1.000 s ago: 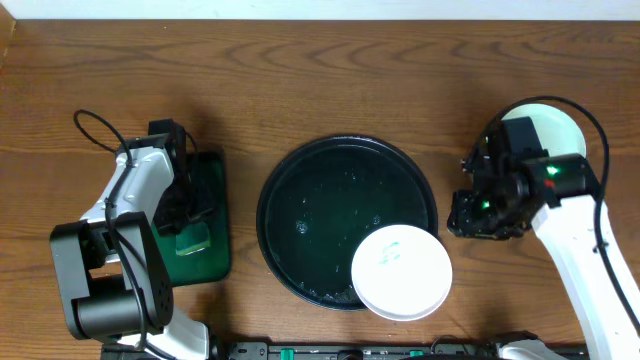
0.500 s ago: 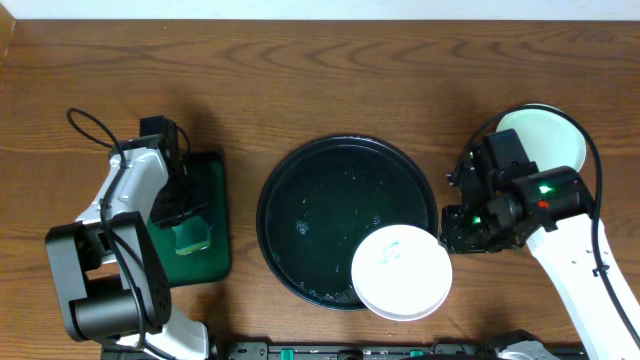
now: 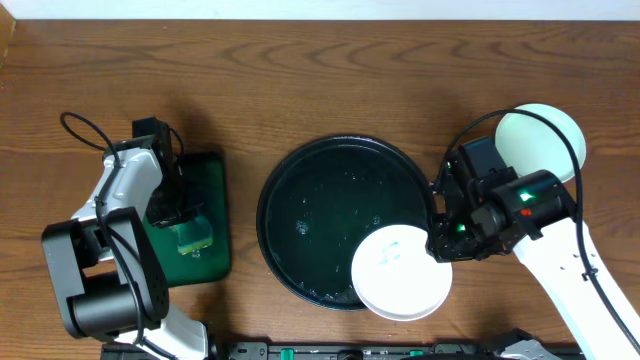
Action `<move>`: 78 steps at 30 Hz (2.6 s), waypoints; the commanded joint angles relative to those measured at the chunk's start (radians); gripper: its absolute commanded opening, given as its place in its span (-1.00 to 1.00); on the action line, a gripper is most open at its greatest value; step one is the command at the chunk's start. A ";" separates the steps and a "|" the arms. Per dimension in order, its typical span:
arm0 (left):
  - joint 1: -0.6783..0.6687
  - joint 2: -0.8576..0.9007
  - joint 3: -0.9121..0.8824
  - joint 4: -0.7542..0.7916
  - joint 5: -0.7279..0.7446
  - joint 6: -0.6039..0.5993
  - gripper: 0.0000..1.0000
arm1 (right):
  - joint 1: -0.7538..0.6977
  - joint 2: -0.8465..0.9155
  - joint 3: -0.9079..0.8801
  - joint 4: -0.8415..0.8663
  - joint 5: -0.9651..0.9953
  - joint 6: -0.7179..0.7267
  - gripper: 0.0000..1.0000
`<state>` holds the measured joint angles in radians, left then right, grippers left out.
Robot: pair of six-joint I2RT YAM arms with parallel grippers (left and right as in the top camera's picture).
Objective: Clean dirty plates on tray and stack at the side
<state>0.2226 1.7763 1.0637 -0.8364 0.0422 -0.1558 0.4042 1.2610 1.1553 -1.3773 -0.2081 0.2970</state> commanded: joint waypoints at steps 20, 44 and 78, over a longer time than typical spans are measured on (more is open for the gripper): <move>0.001 -0.345 0.047 -0.060 0.063 -0.014 -0.85 | 0.024 -0.014 -0.003 0.054 0.062 0.058 -0.78; 0.002 -0.031 0.046 0.040 0.078 0.004 0.17 | 0.024 -0.014 -0.003 0.041 0.061 0.054 -0.63; 0.002 0.069 0.048 0.139 0.135 0.039 -0.12 | 0.024 -0.014 -0.003 0.008 0.043 0.055 -0.62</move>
<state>0.2264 1.8244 1.0996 -0.6941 0.1360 -0.1226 0.4206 1.2610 1.1545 -1.3682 -0.1604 0.3485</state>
